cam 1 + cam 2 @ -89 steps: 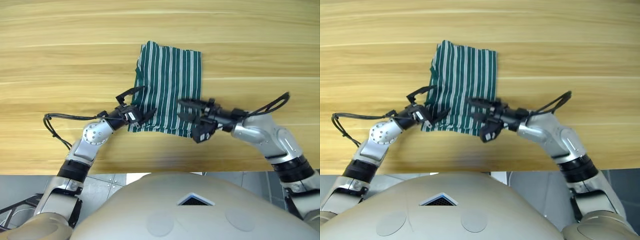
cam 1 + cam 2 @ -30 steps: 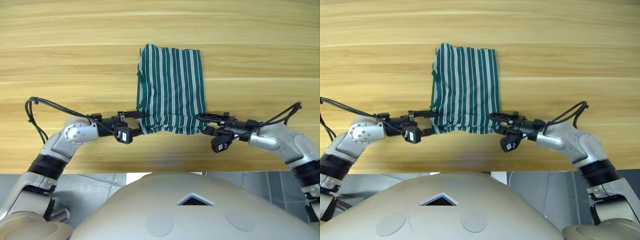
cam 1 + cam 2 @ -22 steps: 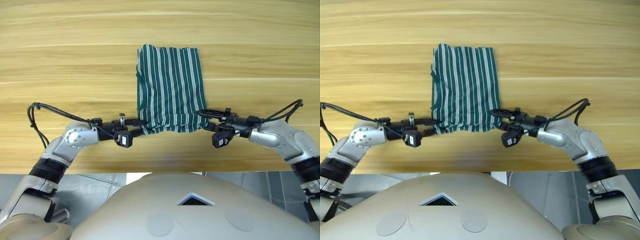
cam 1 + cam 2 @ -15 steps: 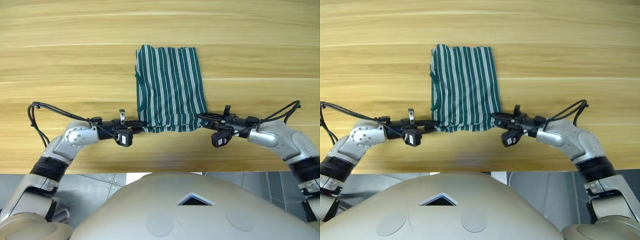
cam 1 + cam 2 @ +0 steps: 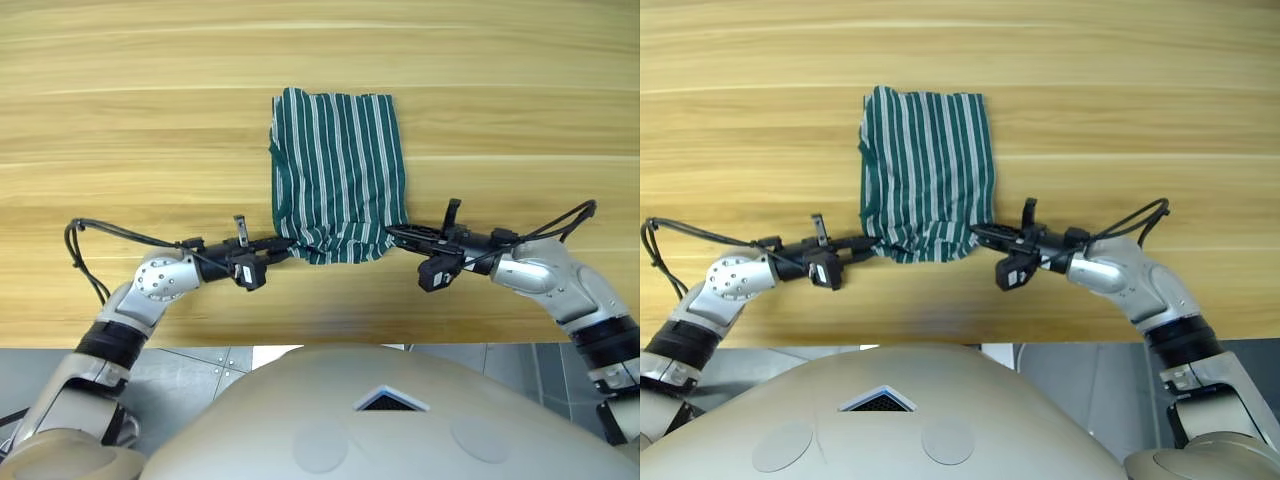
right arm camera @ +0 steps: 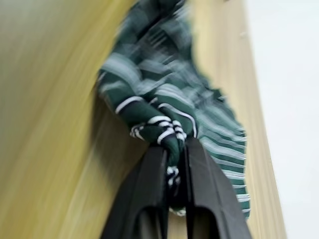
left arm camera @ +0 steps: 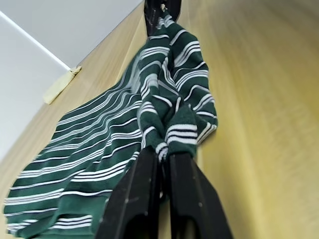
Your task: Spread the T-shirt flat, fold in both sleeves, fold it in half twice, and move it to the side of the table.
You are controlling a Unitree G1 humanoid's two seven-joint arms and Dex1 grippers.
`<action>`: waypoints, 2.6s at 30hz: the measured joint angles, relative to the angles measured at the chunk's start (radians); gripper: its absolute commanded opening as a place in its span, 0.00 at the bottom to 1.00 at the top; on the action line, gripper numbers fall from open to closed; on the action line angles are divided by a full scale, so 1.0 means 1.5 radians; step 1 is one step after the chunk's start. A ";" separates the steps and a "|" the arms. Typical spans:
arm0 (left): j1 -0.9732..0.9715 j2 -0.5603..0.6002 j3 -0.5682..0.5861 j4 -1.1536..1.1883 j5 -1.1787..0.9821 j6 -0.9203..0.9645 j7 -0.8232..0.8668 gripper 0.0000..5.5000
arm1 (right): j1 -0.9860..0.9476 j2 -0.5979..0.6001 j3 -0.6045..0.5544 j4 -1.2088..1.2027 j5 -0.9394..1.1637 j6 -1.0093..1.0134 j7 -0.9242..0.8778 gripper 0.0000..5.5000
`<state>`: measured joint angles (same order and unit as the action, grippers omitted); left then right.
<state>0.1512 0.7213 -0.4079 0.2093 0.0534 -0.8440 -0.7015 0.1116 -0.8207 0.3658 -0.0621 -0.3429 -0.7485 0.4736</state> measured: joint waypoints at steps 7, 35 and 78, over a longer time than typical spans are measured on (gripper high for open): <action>0.135 0.006 0.037 -0.091 -0.026 0.063 0.027 0.02 | 0.121 -0.033 -0.027 -0.036 0.036 0.034 0.034 0.04; -0.180 -0.184 0.146 0.092 0.053 0.191 0.178 0.02 | -0.181 0.203 -0.092 0.151 -0.096 0.191 -0.134 0.04; -0.428 -0.311 0.242 0.586 0.055 0.168 0.390 0.66 | -0.551 0.362 -0.021 0.818 -0.129 0.186 -0.361 0.56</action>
<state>-0.4907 0.2548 -0.0446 1.0887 0.1354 -0.5921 -0.1166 -0.7153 -0.2777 0.3338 1.1655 -0.5358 -0.4701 -0.0679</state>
